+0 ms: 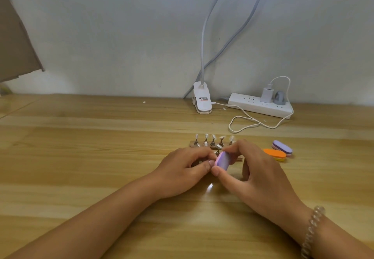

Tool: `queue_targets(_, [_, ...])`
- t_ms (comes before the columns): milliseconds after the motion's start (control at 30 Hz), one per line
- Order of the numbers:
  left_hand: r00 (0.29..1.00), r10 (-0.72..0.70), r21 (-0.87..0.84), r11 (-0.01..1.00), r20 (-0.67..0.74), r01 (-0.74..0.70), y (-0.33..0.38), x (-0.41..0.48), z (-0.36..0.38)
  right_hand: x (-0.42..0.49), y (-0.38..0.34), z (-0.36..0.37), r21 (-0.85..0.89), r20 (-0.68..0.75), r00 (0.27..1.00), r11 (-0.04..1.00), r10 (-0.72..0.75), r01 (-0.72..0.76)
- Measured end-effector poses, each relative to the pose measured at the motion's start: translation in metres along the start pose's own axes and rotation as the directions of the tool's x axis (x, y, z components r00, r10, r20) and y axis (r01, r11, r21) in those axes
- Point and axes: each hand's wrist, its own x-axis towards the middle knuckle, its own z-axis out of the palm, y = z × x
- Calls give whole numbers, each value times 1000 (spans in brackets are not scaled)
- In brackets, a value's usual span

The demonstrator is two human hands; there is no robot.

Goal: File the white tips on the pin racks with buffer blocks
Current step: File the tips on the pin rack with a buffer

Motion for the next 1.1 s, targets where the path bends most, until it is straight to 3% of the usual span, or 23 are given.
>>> queue_targets(100, [1000, 1, -1, 1000, 6, -1, -1, 0, 0, -2, -2, 0, 13, 69, 997, 1000, -19, 18])
queue_targets(200, [1000, 3, -26, 1000, -11, -3, -2, 0, 0, 0, 4, -2, 27, 18, 999, 999, 44, -45])
queue_targets(300, [1000, 13, -55, 998, -11, -14, -4, 0, 0, 0, 2, -2, 7, 40, 999, 1000, 9, -10])
queue_targets(400, [1000, 13, -70, 997, -10, -14, -6, 1, 0, 0, 3, -2, 95, 93, 996, 995, 18, -27])
queue_targets(567, [1000, 29, -189, 982, 0, -29, -4, 2, 0, 4, 5, -5, 224, -96, 990, 971, 105, -81])
queue_targets(633, [1000, 31, -248, 968, -2, -30, -5, 1, 0, 3, 3, -4, 265, -111, 987, 961, 118, -85])
queue_targets(767, [1000, 27, -256, 966, 0, -26, -4, 2, -1, 1, 2, -1, 150, 30, 998, 987, 46, -50])
queue_targets(867, [1000, 30, -267, 963, -8, -31, -3, 1, 0, 2, 5, -3, 141, -15, 996, 987, 83, -80])
queue_targets(1000, [999, 38, -208, 977, -3, -38, -5, 2, 0, -1, -2, -2, 67, 18, 999, 997, -38, 37])
queue_targets(1100, [999, 51, -202, 978, -16, -53, -4, 1, 0, 4, 2, -4, 158, 1, 998, 985, 68, -67])
